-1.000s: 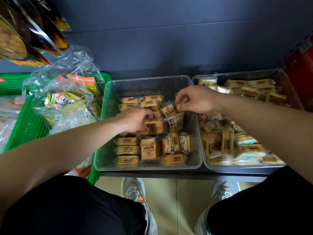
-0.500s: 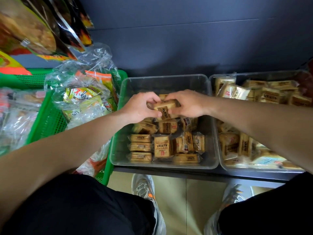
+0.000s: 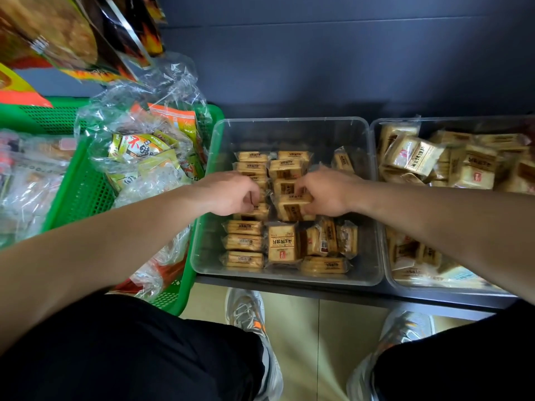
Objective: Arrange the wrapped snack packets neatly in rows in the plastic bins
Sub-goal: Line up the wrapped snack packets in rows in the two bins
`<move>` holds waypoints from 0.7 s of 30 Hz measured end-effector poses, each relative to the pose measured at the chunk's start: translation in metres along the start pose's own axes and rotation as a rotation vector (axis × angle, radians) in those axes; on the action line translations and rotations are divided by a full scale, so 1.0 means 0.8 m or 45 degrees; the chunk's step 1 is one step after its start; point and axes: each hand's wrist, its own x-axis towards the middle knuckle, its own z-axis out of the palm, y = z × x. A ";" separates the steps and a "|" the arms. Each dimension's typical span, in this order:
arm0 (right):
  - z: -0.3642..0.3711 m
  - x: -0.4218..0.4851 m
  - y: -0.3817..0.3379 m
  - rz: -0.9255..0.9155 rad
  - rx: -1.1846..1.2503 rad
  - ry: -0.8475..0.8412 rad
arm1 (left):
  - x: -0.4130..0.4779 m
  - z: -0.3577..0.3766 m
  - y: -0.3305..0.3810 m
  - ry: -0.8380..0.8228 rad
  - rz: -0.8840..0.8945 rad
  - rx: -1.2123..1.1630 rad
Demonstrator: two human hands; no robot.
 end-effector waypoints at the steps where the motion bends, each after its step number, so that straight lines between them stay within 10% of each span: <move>1: 0.004 0.000 -0.001 -0.016 -0.033 -0.009 | 0.000 0.000 0.001 0.008 -0.003 -0.027; 21: 0.040 0.018 -0.004 -0.071 0.131 -0.025 | 0.010 0.027 0.014 0.080 0.065 -0.614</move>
